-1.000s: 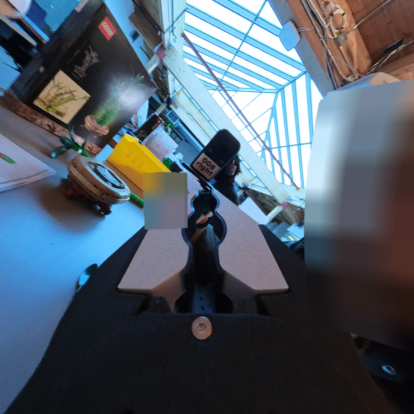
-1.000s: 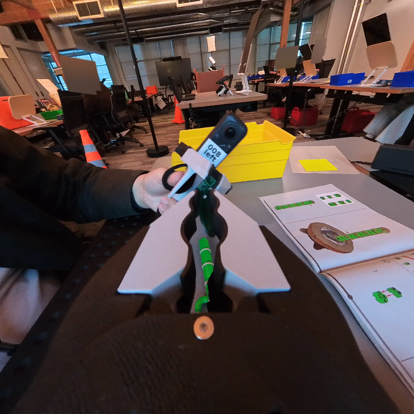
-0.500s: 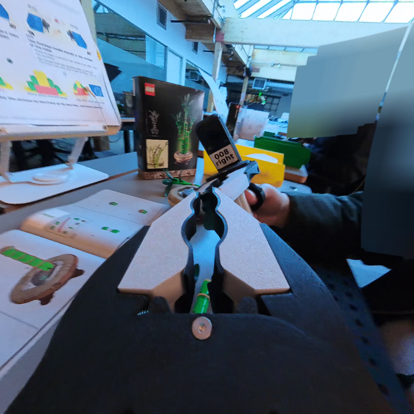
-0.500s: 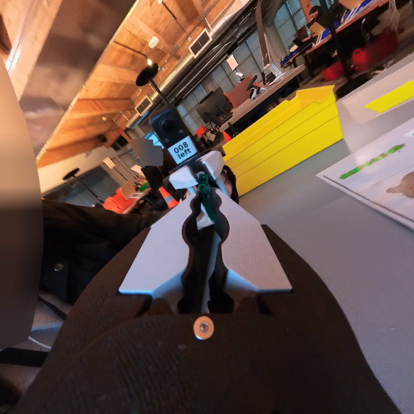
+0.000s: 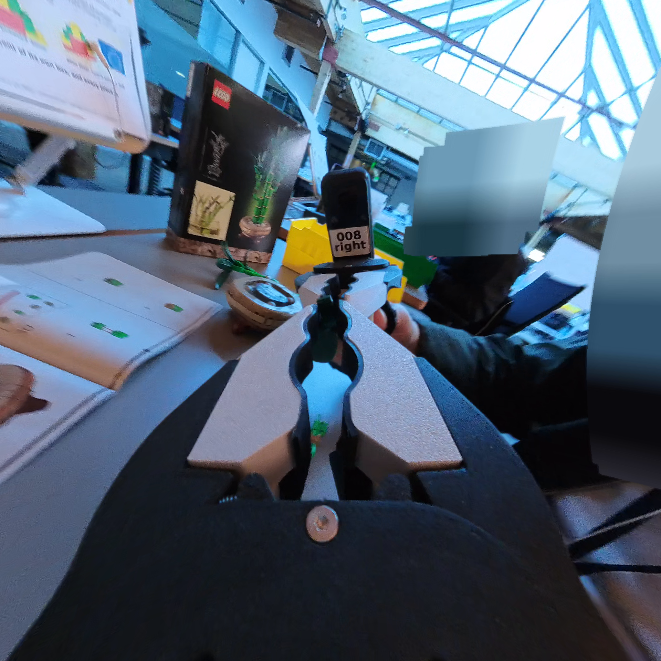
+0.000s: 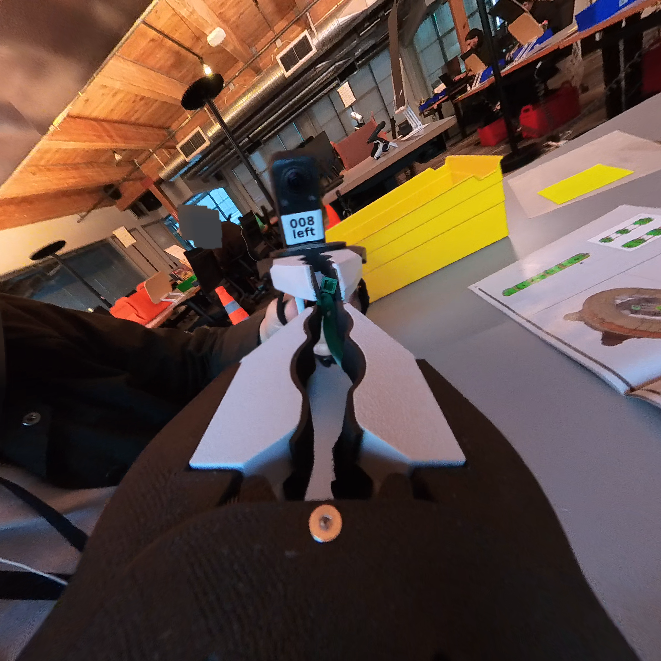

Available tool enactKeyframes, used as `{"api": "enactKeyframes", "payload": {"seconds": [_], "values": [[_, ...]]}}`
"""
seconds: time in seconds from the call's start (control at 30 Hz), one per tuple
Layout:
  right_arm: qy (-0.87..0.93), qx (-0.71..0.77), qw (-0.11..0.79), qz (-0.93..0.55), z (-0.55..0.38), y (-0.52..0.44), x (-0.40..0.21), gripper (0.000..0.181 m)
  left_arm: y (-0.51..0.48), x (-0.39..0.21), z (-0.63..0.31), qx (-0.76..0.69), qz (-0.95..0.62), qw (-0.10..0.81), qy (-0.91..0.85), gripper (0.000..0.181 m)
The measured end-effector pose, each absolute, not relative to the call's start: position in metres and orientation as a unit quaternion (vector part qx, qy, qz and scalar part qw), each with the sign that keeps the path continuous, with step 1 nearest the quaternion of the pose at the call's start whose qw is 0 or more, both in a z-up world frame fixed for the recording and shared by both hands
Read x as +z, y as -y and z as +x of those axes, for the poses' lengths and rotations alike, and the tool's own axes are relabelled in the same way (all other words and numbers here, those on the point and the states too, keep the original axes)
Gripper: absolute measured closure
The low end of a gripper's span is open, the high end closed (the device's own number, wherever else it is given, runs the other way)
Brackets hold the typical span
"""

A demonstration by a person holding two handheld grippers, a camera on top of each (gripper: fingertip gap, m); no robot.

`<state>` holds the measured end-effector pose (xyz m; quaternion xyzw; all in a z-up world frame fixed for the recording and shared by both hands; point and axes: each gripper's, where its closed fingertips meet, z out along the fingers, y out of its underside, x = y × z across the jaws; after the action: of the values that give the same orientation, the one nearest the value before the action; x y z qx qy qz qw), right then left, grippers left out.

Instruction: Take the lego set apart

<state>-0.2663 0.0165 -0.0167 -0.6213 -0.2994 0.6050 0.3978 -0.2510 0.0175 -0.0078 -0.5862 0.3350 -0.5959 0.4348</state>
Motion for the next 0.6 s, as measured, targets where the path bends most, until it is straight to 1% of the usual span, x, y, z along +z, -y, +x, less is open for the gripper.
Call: {"api": "enactKeyframes", "payload": {"seconds": [0.17,0.27,0.33,0.4,0.47,0.6], "values": [[0.261,0.644,0.366,-0.619,-0.2665,-0.0176,-0.0165,0.175,-0.0187,-0.0084,-0.2515,-0.449,-0.575,0.544,-0.415,0.174],[0.241,0.674,0.347,-0.606,-0.2675,-0.0155,-0.0123,0.175,-0.0180,-0.0043,-0.2523,-0.413,-0.562,0.577,-0.424,0.173],[0.239,0.677,0.342,-0.606,-0.2671,-0.0158,-0.0141,0.174,-0.0189,-0.0056,-0.2518,-0.459,-0.574,0.548,-0.400,0.172],[0.245,0.672,0.349,-0.605,-0.2670,-0.0165,-0.0146,0.175,-0.0197,-0.0065,-0.2521,-0.543,-0.587,0.480,-0.361,0.171],[0.250,0.668,0.355,-0.604,-0.2674,-0.0165,-0.0136,0.175,-0.0196,-0.0051,-0.2532,-0.597,-0.584,0.437,-0.333,0.172],[0.271,0.650,0.367,-0.608,-0.2679,-0.0156,-0.0173,0.175,-0.0183,-0.0082,-0.2512,-0.608,-0.588,0.419,-0.330,0.173]]}}
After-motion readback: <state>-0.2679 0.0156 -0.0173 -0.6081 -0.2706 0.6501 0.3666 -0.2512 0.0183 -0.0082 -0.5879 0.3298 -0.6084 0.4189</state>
